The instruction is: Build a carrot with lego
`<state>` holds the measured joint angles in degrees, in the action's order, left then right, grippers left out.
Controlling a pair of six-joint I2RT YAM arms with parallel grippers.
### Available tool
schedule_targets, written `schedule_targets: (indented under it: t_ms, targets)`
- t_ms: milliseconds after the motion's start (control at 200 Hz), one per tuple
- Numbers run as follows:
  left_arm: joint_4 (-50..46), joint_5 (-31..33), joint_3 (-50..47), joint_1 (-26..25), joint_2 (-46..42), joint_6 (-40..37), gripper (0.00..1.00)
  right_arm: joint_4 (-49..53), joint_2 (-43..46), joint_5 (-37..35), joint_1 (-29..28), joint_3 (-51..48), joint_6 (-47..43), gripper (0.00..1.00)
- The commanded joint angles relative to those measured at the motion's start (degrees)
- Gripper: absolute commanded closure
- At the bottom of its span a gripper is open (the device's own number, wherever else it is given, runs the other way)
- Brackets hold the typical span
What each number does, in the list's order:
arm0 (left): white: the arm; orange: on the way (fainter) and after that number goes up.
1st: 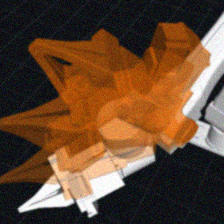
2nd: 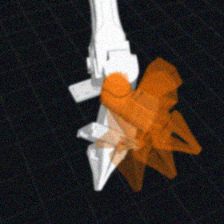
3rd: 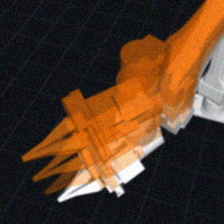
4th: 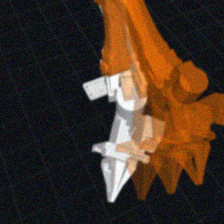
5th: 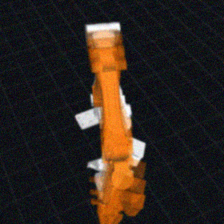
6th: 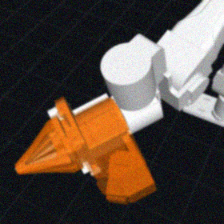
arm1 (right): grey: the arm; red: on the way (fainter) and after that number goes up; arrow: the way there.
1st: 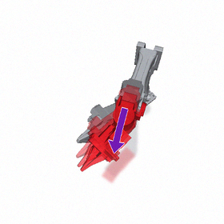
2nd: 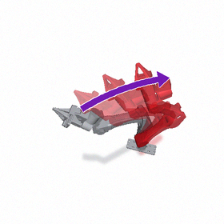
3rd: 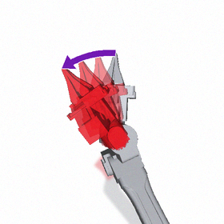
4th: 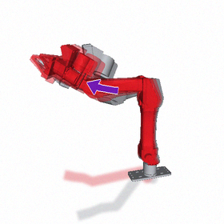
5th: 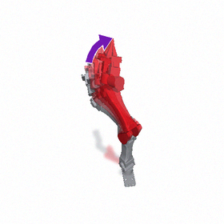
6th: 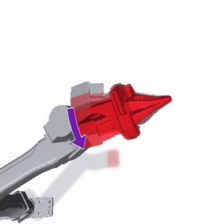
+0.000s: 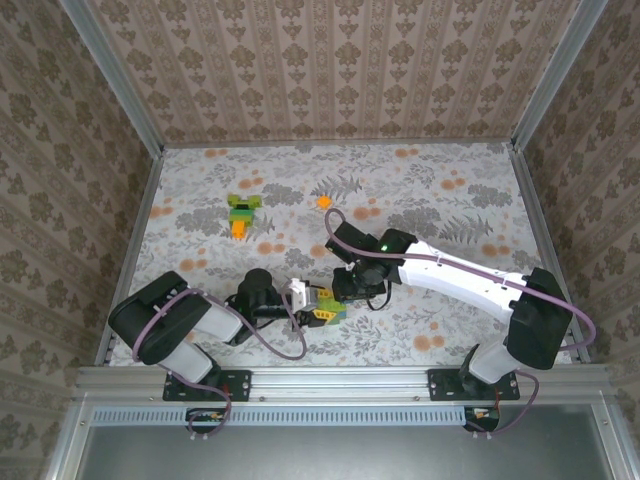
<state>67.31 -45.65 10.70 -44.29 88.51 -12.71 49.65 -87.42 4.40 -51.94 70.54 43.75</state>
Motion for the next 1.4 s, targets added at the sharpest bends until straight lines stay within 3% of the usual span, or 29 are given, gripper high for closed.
schedule_targets:
  t_ms: [0, 685, 1395]
  targets:
    - [-6.49, 3.45, -0.07, -0.35, 2.05, -2.33, 0.76, 4.38, 0.53, -2.01, -0.95, -1.65, 2.01, 0.77]
    - [-7.76, 4.08, 0.45, -0.48, 2.12, -2.75, 0.76, 10.08, 3.76, -4.21, -1.06, 2.32, 1.93, 0.79]
    - [-8.25, 4.92, 0.81, -0.87, 2.77, -3.17, 0.76, 0.17, 2.79, -0.96, -1.93, -2.94, 6.06, 0.81]
